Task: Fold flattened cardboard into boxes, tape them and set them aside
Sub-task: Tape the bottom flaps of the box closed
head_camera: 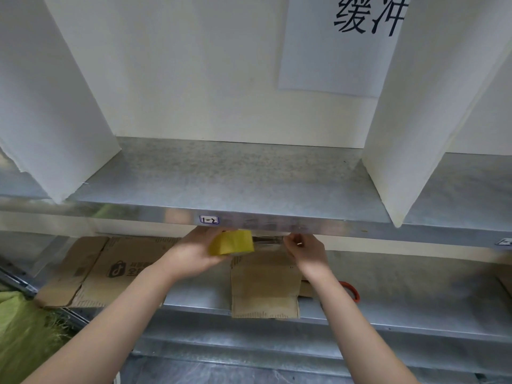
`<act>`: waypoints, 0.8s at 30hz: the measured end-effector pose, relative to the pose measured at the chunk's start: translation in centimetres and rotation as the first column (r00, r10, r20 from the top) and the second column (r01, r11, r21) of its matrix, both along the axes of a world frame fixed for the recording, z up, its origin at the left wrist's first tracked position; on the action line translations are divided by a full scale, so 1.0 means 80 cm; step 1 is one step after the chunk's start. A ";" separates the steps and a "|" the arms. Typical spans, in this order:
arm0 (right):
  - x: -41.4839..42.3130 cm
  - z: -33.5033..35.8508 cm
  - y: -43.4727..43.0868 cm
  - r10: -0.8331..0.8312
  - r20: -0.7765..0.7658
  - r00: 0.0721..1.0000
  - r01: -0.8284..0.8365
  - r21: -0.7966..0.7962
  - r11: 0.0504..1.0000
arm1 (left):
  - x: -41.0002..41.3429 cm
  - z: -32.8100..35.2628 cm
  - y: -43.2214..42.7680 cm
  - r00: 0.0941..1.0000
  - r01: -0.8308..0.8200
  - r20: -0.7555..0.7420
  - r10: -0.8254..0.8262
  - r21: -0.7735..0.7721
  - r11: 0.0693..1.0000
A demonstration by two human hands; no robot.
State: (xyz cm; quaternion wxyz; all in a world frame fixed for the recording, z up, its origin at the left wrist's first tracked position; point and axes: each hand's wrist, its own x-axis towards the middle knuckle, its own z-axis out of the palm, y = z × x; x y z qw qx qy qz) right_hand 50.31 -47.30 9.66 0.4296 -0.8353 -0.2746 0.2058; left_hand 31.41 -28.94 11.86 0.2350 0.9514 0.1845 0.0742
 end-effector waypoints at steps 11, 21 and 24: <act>0.004 -0.004 -0.023 -0.044 0.020 0.999 0.044 0.038 0.998 | 0.007 0.007 -0.003 0.994 -0.108 -0.035 0.106 -0.079 0.991; 0.040 -0.010 -0.010 -0.084 -0.427 0.900 0.170 0.167 0.971 | 0.043 0.026 -0.007 0.897 -0.432 -0.214 0.386 -0.247 0.867; 0.047 -0.012 -0.015 -0.083 -0.482 0.872 0.187 0.171 0.967 | 0.057 0.025 -0.010 0.836 -0.544 -0.325 0.443 -0.385 0.745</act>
